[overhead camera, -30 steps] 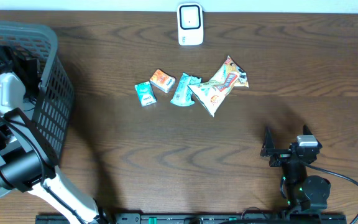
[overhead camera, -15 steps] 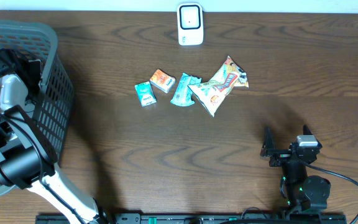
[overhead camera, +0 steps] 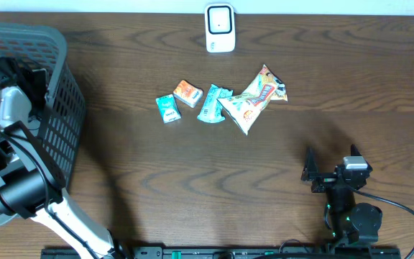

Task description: Scan the item barcode

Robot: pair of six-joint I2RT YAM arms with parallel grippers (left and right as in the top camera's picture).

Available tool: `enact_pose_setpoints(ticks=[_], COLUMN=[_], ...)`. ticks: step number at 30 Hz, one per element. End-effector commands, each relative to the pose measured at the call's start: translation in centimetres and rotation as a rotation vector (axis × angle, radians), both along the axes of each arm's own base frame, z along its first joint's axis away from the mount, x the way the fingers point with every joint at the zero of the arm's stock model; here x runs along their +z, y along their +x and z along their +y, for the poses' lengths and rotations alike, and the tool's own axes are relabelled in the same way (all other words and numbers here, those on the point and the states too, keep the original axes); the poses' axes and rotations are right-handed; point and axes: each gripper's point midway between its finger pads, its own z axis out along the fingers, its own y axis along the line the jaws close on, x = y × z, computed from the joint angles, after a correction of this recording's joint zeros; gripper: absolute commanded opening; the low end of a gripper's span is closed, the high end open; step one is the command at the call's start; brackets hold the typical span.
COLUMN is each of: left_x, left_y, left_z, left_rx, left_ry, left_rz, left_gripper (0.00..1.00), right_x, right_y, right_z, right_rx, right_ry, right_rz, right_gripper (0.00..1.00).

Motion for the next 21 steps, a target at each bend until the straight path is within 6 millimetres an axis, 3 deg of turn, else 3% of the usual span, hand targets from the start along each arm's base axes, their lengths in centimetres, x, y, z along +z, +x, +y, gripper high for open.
enact_pose_setpoints(ticks=[1, 6, 9, 15, 21], left_x=[-1.9, -0.3, 1.1, 3.9, 4.1], left_y=[-1.1, -2.1, -2.4, -2.8, -3.5], left_z=[0.7, 1.9, 2.4, 2.7, 2.2], left_rx=[0.082, 0.141, 0.154, 0.177, 0.177], left_ry=[-0.033, -0.035, -0.023, -0.008, -0.021], left_rz=[0.040, 0.023, 0.003, -0.035, -0.011], left_gripper=[0.78, 0.77, 0.68, 0.68, 0.68], right_x=[0.0, 0.0, 0.0, 0.0, 0.0], right_y=[0.0, 0.0, 0.0, 0.0, 0.0], right_z=[0.0, 0.0, 0.0, 0.0, 0.0], right_rx=[0.002, 0.002, 0.002, 0.002, 0.002], right_ry=[-0.011, -0.011, -0.011, -0.011, -0.011], right_rz=[-0.002, -0.002, -0.002, -0.002, -0.002], right_gripper=[0.99, 0.99, 0.99, 0.99, 0.99])
